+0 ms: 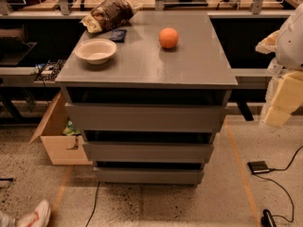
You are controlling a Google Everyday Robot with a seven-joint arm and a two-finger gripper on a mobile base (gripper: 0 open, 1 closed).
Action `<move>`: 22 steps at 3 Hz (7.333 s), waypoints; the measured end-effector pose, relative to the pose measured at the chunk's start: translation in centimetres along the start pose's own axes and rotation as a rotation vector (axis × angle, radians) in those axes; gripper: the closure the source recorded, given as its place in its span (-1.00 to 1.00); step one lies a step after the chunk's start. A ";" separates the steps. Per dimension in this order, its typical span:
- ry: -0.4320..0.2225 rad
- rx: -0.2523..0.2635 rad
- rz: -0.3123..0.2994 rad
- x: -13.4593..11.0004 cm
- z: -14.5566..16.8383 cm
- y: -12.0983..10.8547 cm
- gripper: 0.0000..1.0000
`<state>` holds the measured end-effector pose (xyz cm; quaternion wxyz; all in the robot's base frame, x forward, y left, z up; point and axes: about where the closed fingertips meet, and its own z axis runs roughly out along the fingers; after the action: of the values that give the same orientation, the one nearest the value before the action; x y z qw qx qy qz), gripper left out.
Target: Open middle drawer
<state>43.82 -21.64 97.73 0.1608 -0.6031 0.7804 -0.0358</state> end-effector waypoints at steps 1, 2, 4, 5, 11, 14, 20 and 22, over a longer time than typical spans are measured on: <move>0.000 0.000 0.000 0.0 0.0 0.0 -1.00; -0.010 -0.016 -0.005 0.2 1.5 0.3 -1.00; -0.037 0.009 -0.077 -1.2 8.6 4.5 -1.00; -0.066 -0.033 -0.094 -1.6 15.6 7.7 -1.00; -0.059 -0.029 -0.019 0.6 36.9 10.6 -1.00; -0.057 0.030 -0.057 0.4 45.6 6.2 -1.00; -0.216 0.152 -0.126 -3.3 60.2 -2.8 -1.00; -0.241 0.108 -0.157 -5.4 62.6 -1.7 -0.17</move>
Offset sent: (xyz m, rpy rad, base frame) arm 0.0036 0.0010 -0.0401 0.0271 0.0505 0.0249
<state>65.01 -8.32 40.09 0.2822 -0.6526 0.7029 -0.0176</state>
